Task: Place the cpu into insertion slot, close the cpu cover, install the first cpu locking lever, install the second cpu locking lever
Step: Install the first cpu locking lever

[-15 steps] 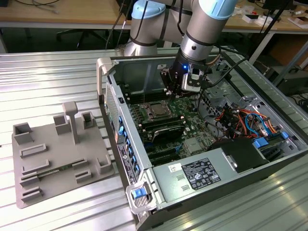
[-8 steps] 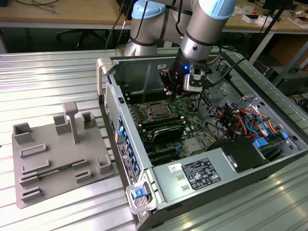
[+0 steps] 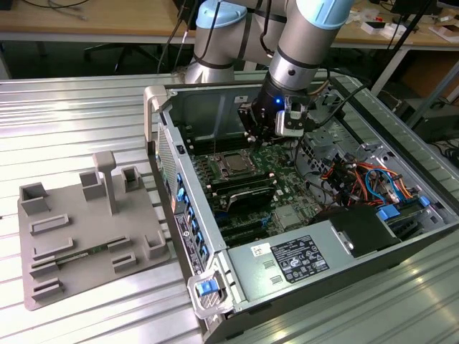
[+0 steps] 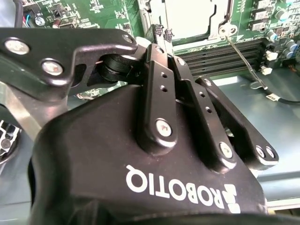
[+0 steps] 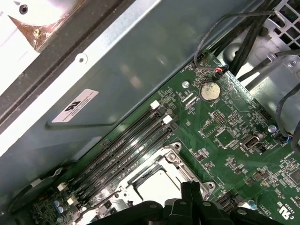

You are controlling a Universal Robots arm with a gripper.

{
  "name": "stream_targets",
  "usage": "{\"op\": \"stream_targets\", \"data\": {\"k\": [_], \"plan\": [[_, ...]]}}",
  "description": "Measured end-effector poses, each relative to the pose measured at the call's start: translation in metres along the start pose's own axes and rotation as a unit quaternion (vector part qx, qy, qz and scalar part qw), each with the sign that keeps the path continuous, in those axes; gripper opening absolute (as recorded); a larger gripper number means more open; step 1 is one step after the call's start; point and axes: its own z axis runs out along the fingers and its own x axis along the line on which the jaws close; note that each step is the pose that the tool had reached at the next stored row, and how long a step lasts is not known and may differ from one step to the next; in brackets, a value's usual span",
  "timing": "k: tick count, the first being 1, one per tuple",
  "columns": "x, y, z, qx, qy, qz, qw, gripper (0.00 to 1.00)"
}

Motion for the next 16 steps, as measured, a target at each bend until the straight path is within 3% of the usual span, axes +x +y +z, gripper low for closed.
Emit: {"op": "stream_targets", "data": {"k": [4, 11, 16], "plan": [[0.0, 0.0, 0.0001, 0.0006, 0.0001, -0.013, 0.99992, 0.11], [0.0, 0.0, 0.0001, 0.0021, 0.0005, -0.045, 0.99897, 0.11], [0.0, 0.0, 0.0001, 0.0032, 0.0007, -0.07, 0.99756, 0.11]]}}
